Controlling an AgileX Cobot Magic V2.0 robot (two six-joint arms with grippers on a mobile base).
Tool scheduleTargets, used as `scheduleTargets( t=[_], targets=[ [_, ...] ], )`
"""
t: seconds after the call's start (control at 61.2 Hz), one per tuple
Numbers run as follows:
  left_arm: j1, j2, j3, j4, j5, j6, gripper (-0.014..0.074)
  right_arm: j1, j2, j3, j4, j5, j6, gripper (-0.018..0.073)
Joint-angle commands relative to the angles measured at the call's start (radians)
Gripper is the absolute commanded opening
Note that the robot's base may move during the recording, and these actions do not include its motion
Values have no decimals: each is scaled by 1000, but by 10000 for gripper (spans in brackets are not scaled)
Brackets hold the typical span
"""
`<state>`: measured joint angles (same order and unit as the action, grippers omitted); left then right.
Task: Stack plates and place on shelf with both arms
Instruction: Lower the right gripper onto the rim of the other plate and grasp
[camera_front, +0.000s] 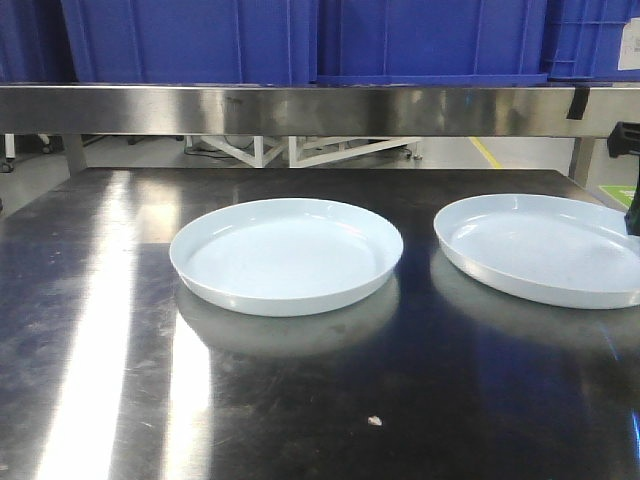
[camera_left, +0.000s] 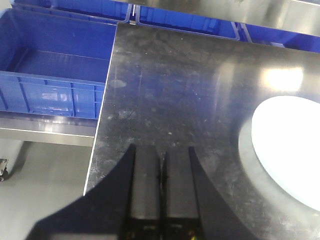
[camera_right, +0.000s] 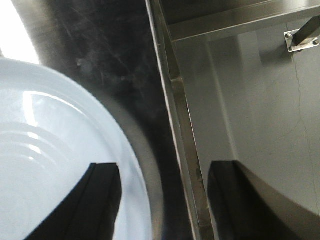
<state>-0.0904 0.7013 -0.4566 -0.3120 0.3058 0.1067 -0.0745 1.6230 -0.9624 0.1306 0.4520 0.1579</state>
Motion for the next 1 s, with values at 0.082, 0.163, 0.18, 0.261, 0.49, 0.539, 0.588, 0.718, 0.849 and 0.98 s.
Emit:
scheduleTargets(
  t=[0.082, 0.163, 0.18, 0.261, 0.49, 0.539, 0.588, 0.718, 0.849, 0.98],
  targets=[
    [-7, -5, -28, -15, -80, -1, 86, 26, -30, -33, 2, -54, -7, 498],
    [-7, -5, -28, -15, -80, -1, 86, 44, -30, -33, 2, -61, -7, 498],
    [-7, -5, -28, -15, -80, -1, 86, 46, -30, -33, 2, -63, -7, 498],
    [-7, -5, -28, -15, -80, -1, 86, 54, -30, -33, 2, -67, -7, 498],
    [-7, -5, -28, -15, -80, -1, 86, 54, -30, -33, 2, -66, -7, 498],
    [-7, -5, -28, -15, -80, -1, 86, 54, -28, -33, 2, -66, -7, 498],
    [-7, -5, -28, -15, -80, -1, 86, 54, -24, -33, 2, -65, -7, 498],
    [-7, -5, -28, -15, -80, -1, 86, 54, -6, -33, 2, -54, -7, 498],
    [-7, -5, -28, -15, -80, -1, 86, 54, 8, -33, 2, -46, -7, 477],
    [-7, -5, -28, -15, -80, -1, 86, 54, 7, -33, 2, -50, -7, 312]
  ],
)
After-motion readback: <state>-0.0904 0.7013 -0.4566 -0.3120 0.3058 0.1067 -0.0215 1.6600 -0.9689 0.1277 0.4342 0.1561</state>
